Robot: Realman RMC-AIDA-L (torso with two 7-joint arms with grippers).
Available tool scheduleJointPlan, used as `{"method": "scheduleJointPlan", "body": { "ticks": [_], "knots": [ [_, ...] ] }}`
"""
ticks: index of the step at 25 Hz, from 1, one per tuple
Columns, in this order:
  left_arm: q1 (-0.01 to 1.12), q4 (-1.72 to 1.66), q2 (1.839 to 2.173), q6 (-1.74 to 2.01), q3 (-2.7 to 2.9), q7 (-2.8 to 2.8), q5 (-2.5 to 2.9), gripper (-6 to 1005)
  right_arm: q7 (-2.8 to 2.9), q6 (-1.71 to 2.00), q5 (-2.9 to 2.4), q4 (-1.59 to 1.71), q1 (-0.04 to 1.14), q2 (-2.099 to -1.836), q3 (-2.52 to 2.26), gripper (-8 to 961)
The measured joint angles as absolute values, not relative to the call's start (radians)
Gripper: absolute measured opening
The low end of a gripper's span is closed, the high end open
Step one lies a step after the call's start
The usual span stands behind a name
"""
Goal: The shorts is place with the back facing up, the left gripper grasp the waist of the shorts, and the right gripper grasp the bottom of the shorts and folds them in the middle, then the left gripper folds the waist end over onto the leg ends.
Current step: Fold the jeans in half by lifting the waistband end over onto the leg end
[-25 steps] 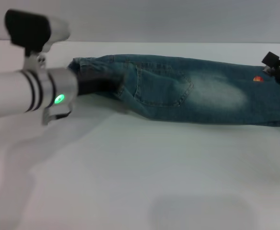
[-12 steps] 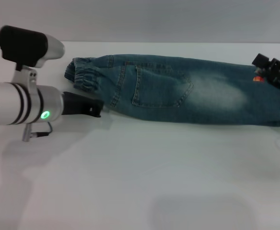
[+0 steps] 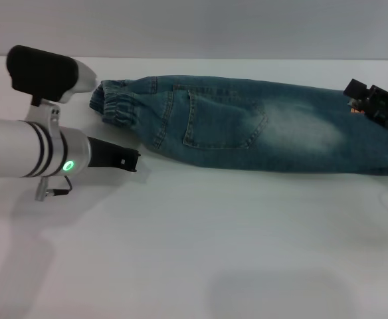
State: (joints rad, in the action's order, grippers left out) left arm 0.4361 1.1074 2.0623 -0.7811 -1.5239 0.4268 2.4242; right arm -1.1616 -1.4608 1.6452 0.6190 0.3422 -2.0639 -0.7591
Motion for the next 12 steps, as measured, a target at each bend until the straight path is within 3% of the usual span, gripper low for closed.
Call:
{"method": "scheduleJointPlan", "body": {
  "ticks": [12],
  "knots": [
    [0.585, 0.916, 2.067, -0.606, -1.482, 0.433, 2.419, -1, -1.164, -1.465, 1.643, 0.618, 0.338, -2.052, -0.759, 551]
  ]
}}
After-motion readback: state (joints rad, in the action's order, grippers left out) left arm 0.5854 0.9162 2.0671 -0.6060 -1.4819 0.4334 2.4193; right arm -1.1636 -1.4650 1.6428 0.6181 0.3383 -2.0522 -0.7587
